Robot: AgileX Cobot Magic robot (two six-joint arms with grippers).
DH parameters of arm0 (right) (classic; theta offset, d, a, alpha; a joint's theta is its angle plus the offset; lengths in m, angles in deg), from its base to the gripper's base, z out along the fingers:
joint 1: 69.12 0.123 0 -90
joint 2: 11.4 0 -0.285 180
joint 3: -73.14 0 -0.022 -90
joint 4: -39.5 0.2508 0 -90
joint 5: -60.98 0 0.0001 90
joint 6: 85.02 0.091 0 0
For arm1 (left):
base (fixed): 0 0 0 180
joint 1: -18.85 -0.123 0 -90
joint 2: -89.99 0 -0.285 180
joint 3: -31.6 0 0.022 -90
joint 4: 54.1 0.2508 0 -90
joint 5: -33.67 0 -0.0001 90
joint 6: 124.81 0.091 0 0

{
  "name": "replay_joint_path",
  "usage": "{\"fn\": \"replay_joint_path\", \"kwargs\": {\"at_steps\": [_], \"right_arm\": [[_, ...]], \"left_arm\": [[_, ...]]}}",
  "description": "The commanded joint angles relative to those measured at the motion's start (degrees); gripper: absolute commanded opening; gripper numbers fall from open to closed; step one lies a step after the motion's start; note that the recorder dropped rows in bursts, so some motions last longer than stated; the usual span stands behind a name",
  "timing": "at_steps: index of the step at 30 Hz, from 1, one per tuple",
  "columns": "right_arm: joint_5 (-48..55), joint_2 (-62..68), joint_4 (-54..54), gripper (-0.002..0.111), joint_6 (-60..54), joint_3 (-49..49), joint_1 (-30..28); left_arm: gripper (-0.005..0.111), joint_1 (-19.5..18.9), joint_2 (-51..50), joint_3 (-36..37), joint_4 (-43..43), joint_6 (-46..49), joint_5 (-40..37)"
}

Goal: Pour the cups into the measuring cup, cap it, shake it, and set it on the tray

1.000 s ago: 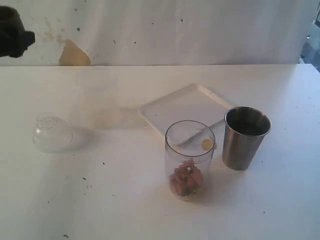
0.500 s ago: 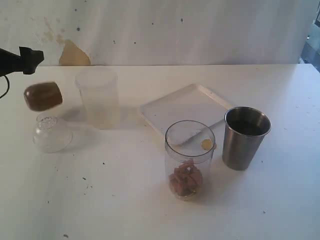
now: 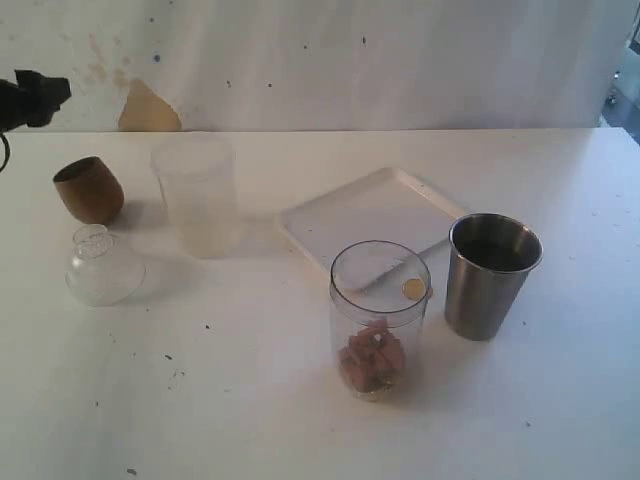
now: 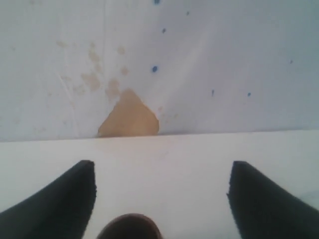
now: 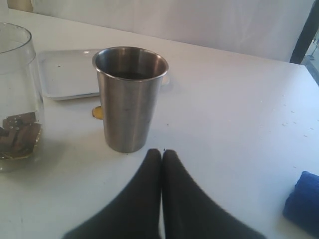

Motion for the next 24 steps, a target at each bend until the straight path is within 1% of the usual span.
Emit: {"fn": "replay_joint_path", "kwargs": {"at_steps": [1,2,4,6,7,8,9,11,13,14,15,16,17,18,20,21,23,24], "right_arm": [[-0.5,0.0,-0.3,0.0,0.2,0.1,-0.2],[-0.5,0.0,-0.3,0.0,0.2,0.1,-0.2],[-0.5,0.0,-0.3,0.0,0.2,0.1,-0.2],[-0.5,0.0,-0.3,0.0,0.2,0.1,-0.2],[-0.5,0.0,-0.3,0.0,0.2,0.1,-0.2],[-0.5,0.0,-0.3,0.0,0.2,0.1,-0.2],[-0.5,0.0,-0.3,0.0,0.2,0.1,-0.2],[-0.5,0.0,-0.3,0.0,0.2,0.1,-0.2],[-0.5,0.0,-0.3,0.0,0.2,0.1,-0.2],[-0.5,0.0,-0.3,0.0,0.2,0.1,-0.2],[-0.5,0.0,-0.3,0.0,0.2,0.1,-0.2],[-0.5,0.0,-0.3,0.0,0.2,0.1,-0.2],[-0.5,0.0,-0.3,0.0,0.2,0.1,-0.2],[-0.5,0.0,-0.3,0.0,0.2,0.1,-0.2],[-0.5,0.0,-0.3,0.0,0.2,0.1,-0.2],[-0.5,0.0,-0.3,0.0,0.2,0.1,-0.2],[-0.5,0.0,-0.3,0.0,0.2,0.1,-0.2],[-0.5,0.0,-0.3,0.0,0.2,0.1,-0.2]], "left_arm": [[0.047,-0.1,6.5,-0.1,5.7,-12.4,1.4],[0.039,-0.1,7.8,-0.1,9.7,-17.0,2.9],[0.018,0.1,10.4,-0.1,18.0,-24.0,9.2],[0.0,1.0,12.3,-0.1,21.8,-26.1,16.4],[0.0,2.0,13.2,-0.1,22.3,-25.9,19.5],[0.0,3.0,14.1,-0.1,22.2,-26.5,20.8],[0.0,4.7,15.2,-0.1,22.5,-27.7,20.6],[0.0,8.8,17.6,-0.1,24.5,-28.4,17.6],[0.0,15.4,19.7,-0.1,28.6,-28.4,11.3],[0.0,20.0,20.6,-0.1,30.6,-28.2,7.6],[0.0,23.1,21.2,-0.1,31.9,-28.2,4.7],[0.0,27.0,21.7,-0.1,32.2,-27.8,1.2],[0.0,29.8,21.9,-0.1,31.9,-27.1,-1.7],[0.0,33.4,22.1,-0.1,31.3,-26.5,-3.0],[0.0,37.3,21.4,-0.9,31.4,-26.0,-3.1],[0.001,39.6,20.8,-1.5,31.9,-28.6,-4.5],[0.009,42.5,19.5,-3.7,35.1,-32.8,-7.5],[0.017,43.7,18.6,-5.2,37.6,-35.4,-9.6]]}}
